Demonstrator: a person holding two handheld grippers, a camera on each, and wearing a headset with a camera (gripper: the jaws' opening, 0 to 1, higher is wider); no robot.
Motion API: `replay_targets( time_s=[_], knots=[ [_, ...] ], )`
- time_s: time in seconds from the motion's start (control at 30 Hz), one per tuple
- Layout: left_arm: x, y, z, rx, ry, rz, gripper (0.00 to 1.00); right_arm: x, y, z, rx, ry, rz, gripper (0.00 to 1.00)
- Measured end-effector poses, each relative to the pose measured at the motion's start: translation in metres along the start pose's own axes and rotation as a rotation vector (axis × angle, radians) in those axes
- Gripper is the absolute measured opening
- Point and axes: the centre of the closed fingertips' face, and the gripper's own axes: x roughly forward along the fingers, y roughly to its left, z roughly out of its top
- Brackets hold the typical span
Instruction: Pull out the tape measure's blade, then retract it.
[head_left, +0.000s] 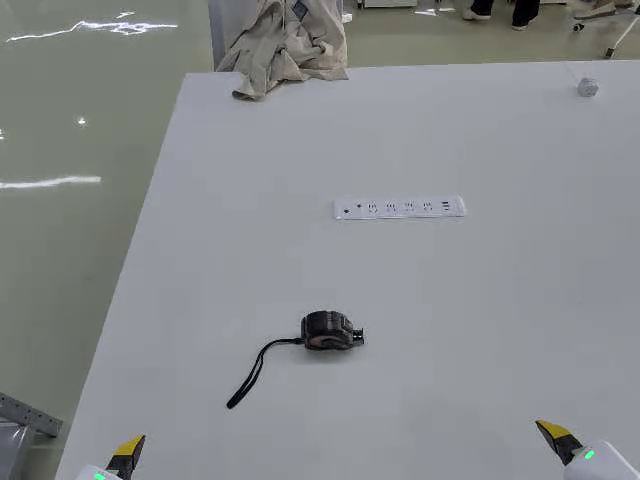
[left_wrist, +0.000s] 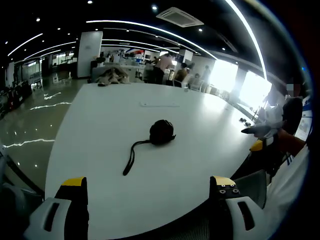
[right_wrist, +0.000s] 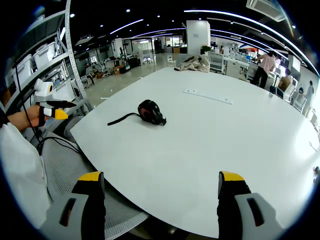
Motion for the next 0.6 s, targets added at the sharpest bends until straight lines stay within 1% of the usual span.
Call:
replay_targets(
  time_s=[0.4, 0.6],
  knots=[
    [0.0010, -0.0011, 0.0030, 0.016, -0.007, -0.003, 0.99, -0.0001, -0.0007, -0.0019, -0.001, 0.007, -0.001, 0.97],
    [0.0030, 0.0005, 0.0045, 0.016, -0.007, 0.003, 1.00, 0.0007, -0.0020, -0.0017, -0.003, 0.006, -0.001, 0.97]
  ],
)
